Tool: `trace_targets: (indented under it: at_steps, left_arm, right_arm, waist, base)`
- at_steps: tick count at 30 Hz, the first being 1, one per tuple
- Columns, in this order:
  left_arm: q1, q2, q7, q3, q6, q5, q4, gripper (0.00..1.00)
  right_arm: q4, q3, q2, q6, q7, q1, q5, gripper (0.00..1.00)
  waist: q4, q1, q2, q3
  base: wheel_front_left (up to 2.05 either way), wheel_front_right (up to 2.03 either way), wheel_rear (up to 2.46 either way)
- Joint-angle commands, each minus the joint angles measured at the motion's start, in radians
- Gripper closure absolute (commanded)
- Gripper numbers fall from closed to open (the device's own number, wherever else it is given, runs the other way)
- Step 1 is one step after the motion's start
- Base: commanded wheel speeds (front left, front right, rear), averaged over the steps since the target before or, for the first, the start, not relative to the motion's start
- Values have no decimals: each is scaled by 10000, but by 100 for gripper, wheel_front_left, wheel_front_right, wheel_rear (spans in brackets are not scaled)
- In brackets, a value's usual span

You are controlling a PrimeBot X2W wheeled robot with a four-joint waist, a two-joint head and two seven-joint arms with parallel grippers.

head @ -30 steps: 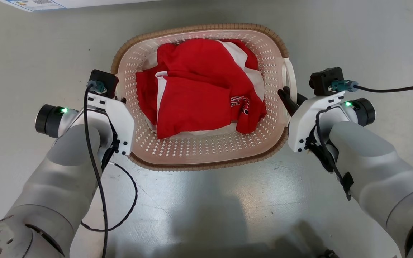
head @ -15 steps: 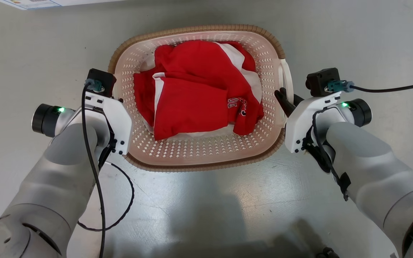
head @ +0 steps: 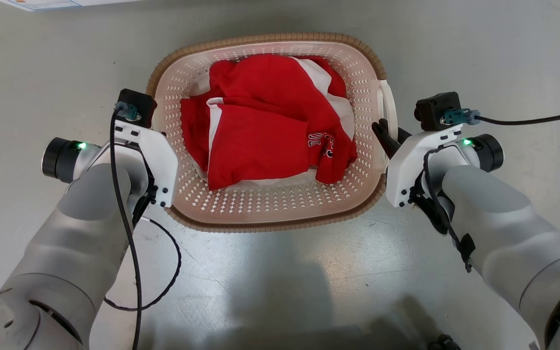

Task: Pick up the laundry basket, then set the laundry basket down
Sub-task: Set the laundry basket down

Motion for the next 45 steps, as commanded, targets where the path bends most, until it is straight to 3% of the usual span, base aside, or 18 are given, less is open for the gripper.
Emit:
trace_targets:
  at_steps: [1, 19, 20, 21, 22, 23, 38, 45]
  left_arm:
    - [-40, 329, 67, -14, -34, 62, 39, 100]
    - [-11, 208, -126, 73, 100, -177, 40, 100]
    - [-4, 204, -120, 130, 171, -239, 40, 96]
    - [0, 191, -113, 168, 238, -283, 40, 39]
    - [10, 178, -84, 205, 297, -329, 40, 0]
    - [18, 159, -54, 228, 342, -364, 40, 0]
    - [194, 177, -63, 213, 688, -466, 40, 0]
    - [599, 101, -697, 437, 688, -729, 40, 0]
  right_arm:
    - [47, 69, -68, 46, -130, 180, -15, 100]
    - [138, 77, -166, 46, -167, 59, -141, 100]
    - [211, 73, -166, 46, -248, 18, -146, 90]
    - [275, 70, -145, 46, -279, 7, -140, 59]
    - [333, 71, -122, 46, -256, 5, -143, 11]
    - [382, 71, -103, 46, -247, 0, -164, 0]
    - [641, 72, 54, 46, -567, 211, -134, 0]
    - [744, -10, 56, 46, -979, 431, -305, 0]
  waist:
    - [11, 0, 0, 5]
    - [120, 0, 0, 94]
    - [123, 0, 0, 97]
    - [125, 0, 0, 97]
    - [126, 0, 0, 95]
    - [127, 0, 0, 91]
    - [101, 0, 0, -355]
    - [108, 0, 0, -1102]
  base:
    - [0, 0, 0]
    - [0, 0, 0]
    - [0, 0, 0]
    - [0, 0, 0]
    - [0, 0, 0]
    - [0, 0, 0]
    - [0, 0, 0]
    - [0, 0, 0]
